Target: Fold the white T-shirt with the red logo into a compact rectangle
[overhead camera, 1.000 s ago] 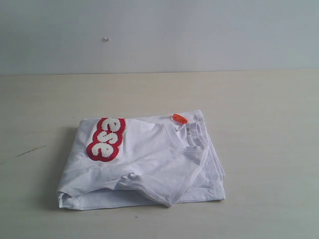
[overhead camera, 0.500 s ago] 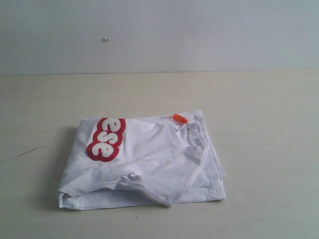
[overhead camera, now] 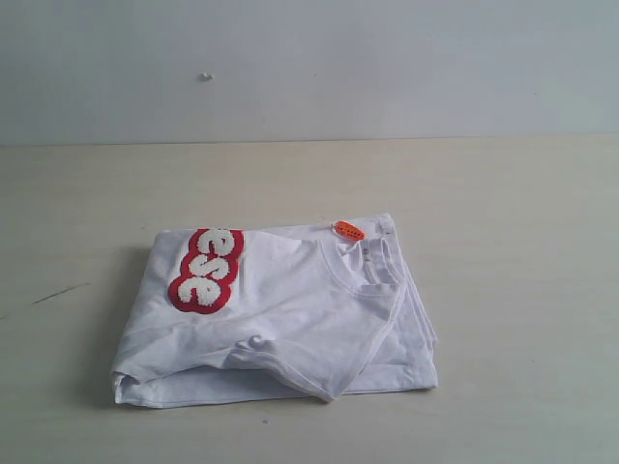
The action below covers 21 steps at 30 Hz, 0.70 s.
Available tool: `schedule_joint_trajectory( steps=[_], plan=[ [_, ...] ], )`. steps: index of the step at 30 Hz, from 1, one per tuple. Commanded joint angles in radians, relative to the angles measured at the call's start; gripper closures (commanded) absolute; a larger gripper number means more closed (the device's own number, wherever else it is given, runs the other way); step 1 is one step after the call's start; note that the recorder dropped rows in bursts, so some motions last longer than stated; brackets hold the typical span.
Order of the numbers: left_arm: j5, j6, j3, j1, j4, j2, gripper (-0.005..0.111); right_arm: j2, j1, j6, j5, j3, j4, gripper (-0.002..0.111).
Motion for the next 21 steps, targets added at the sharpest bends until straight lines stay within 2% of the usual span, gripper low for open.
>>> schedule_joint_trajectory(
  steps=[1,5,21],
  plan=[
    [-0.007,-0.001,0.001,0.002,-0.006,-0.005,0.107,-0.005,-0.004,0.012,0.024,0.005,0.002,0.108],
    [-0.007,-0.001,0.001,0.002,-0.006,-0.005,0.107,-0.005,-0.004,0.095,0.024,0.005,0.002,0.108],
    [-0.007,0.001,0.001,0.002,-0.006,-0.005,0.107,-0.005,-0.004,0.095,0.024,0.005,0.002,0.108]
  ],
)
